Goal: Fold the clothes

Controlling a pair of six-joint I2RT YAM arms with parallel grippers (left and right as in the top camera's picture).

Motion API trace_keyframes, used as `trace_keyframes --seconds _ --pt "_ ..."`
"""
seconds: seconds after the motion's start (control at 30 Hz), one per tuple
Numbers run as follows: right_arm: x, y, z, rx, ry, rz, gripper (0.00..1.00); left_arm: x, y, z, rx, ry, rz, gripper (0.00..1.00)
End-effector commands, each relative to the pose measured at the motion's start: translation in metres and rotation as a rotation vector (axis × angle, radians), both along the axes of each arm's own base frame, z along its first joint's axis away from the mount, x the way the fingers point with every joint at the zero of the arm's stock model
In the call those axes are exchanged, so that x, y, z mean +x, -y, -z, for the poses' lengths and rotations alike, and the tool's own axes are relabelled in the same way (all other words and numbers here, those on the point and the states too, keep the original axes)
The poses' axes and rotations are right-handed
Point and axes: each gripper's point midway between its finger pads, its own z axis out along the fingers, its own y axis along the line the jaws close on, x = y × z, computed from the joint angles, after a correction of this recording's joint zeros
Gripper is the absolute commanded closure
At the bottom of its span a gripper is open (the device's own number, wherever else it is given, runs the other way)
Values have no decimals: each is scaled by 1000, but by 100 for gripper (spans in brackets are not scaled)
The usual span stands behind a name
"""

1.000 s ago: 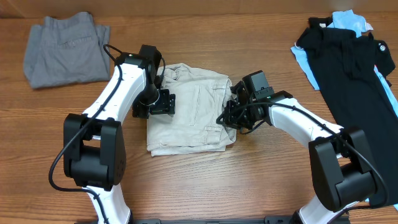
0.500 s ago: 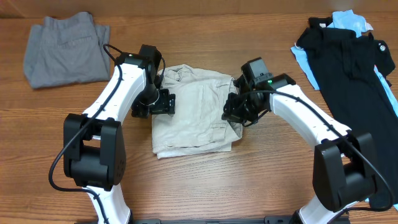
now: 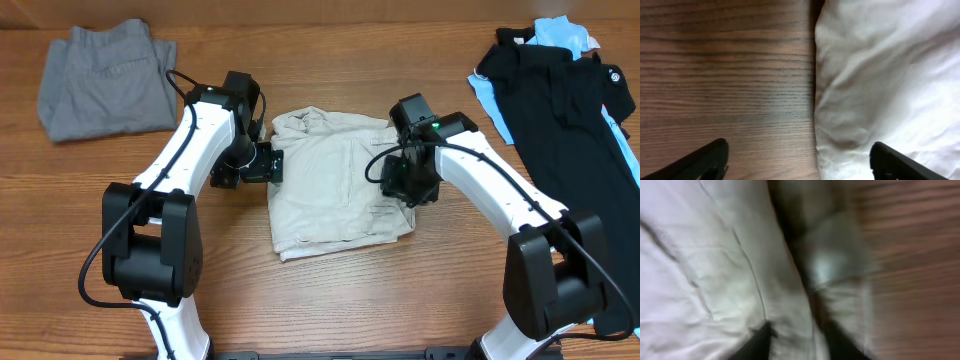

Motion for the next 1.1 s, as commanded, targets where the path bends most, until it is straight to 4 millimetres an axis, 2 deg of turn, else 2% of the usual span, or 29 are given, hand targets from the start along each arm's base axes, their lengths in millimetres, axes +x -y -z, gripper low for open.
trace_keyframes --seconds 0.0,0.07,0.17,0.3,0.33,0.4,0.5,0.57,0.6,0.67,0.83,0.97,1.07 --pt "12 20 -11 -119 70 38 39 -1 -2 -2 6 11 18 4" --pt "12 33 -15 -188 71 133 39 0 -2 -2 5 17 18 4" --pt "15 28 -31 -164 67 134 39 1 -2 -2 5 20 18 0" --pt "20 -10 -56 34 74 -30 38 2 -2 -2 5 22 18 0" --pt "19 -20 -58 94 73 -77 32 2 -2 -2 4 21 17 0" --pt "15 -37 -59 188 66 -152 30 2 -2 -2 4 21 17 0" --pt "10 -45 -49 246 59 -198 30 2 -2 -2 3 24 17 0" --pt "5 -49 -39 279 51 -219 41 2 -1 -2 1 24 17 0" --pt "2 -49 -31 281 45 -218 46 2 -1 -2 1 24 17 0" --pt "-3 -44 -14 265 34 -203 48 2 -1 -2 1 24 17 0" --pt "-8 -4 21 116 4 -62 49 2 -2 -2 5 25 18 0" --pt "-7 9 25 113 -7 -22 49 7 -5 -1 28 45 14 0" --pt "-5 18 26 94 -11 25 48 16 -19 0 113 80 -72 0"
